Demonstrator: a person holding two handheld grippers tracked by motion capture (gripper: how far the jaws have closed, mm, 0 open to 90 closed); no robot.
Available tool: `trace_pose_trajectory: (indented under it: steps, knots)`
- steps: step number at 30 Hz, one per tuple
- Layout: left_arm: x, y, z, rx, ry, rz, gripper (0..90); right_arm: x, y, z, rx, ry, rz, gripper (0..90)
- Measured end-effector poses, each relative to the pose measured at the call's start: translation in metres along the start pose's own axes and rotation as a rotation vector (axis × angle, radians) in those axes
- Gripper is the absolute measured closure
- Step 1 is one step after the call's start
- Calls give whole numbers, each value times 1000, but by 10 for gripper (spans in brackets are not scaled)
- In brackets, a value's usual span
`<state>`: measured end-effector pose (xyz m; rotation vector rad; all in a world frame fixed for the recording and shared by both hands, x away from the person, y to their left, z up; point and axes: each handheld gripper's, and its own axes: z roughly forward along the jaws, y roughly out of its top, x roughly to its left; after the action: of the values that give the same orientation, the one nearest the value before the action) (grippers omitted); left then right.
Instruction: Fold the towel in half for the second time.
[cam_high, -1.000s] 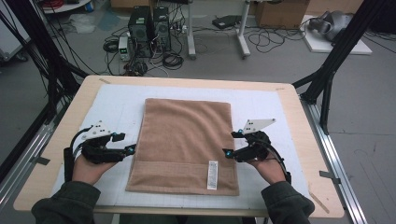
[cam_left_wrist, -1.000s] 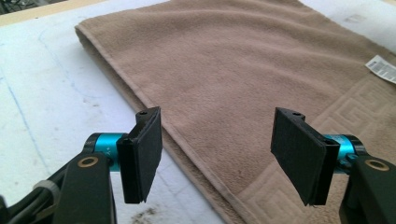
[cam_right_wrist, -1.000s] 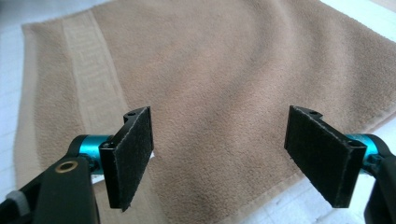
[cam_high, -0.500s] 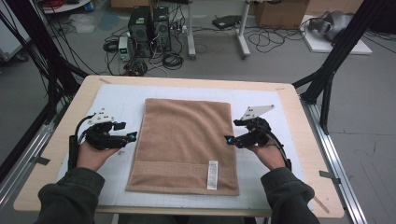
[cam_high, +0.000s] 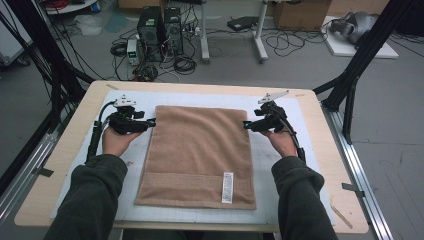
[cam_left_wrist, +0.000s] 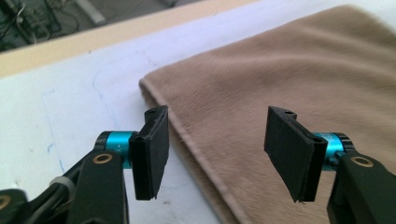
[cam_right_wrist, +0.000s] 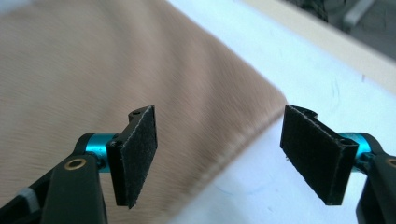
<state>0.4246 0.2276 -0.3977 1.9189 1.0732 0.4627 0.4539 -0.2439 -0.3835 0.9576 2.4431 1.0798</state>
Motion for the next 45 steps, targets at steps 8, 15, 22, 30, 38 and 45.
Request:
trace_pose_trajectory:
  steps: [8,15,22,30,38,45]
  knots:
    - [0,-16,40,128,49,-33,420,-13,-26,38,74,-18,66,314]
    - [2,-21,44,167,34,-61,540,-9,-32,52,76,25,101,383]
    - [7,-22,43,171,-32,-139,773,-3,-40,51,18,115,161,717]
    - [5,-17,37,145,-31,-112,826,-2,-32,46,33,128,116,824]
    - [0,-3,4,44,-51,-73,830,1,-14,12,-36,152,93,825]
    - [-20,-7,-40,-12,-93,-5,830,22,-8,-30,-70,245,63,821]
